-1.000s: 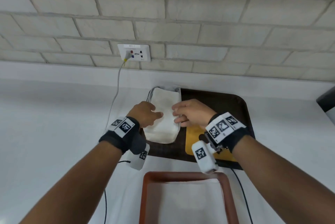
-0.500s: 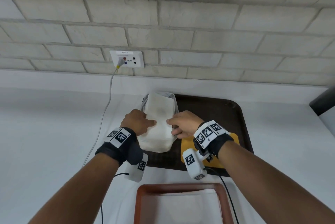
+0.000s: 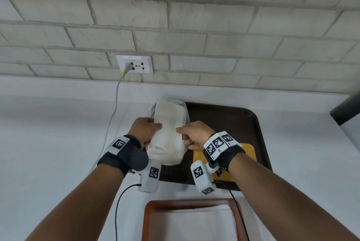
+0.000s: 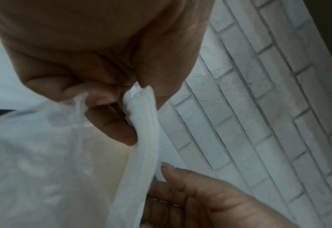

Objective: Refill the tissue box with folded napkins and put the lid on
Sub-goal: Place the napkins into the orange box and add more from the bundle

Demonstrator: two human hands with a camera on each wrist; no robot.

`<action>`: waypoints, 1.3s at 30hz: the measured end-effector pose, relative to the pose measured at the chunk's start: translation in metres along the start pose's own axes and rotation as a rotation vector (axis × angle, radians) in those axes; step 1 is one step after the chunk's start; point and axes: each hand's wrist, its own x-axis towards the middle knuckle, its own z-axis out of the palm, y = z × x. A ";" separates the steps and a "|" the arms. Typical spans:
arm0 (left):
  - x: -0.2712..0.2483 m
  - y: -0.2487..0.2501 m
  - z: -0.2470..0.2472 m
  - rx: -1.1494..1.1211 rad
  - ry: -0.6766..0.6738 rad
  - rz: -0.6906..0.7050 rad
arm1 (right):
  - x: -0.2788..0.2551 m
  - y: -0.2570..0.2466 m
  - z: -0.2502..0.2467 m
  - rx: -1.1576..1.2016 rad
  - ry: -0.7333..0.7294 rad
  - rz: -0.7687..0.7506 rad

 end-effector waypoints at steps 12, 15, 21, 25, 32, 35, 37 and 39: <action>-0.001 0.005 -0.005 -0.194 -0.141 -0.134 | -0.010 0.000 0.003 -0.108 0.088 -0.118; -0.005 0.009 -0.009 -0.437 -0.153 -0.189 | -0.023 -0.003 0.002 -0.006 0.108 -0.144; -0.019 0.021 -0.006 -0.750 -0.221 -0.161 | -0.054 -0.009 0.006 0.375 -0.070 -0.037; -0.031 0.024 0.004 -0.780 -0.265 -0.057 | -0.061 -0.012 0.014 0.593 -0.051 -0.226; -0.047 0.022 0.016 -0.720 -0.215 0.073 | -0.069 -0.019 0.021 0.655 0.064 -0.445; -0.054 0.021 0.013 -0.804 -0.315 0.022 | -0.072 -0.022 0.019 0.607 0.130 -0.444; -0.054 0.019 0.004 -0.991 -0.351 -0.063 | -0.078 -0.023 0.011 0.627 0.092 -0.419; -0.054 0.018 -0.006 -1.137 -0.314 -0.084 | -0.089 -0.020 0.000 0.620 0.075 -0.408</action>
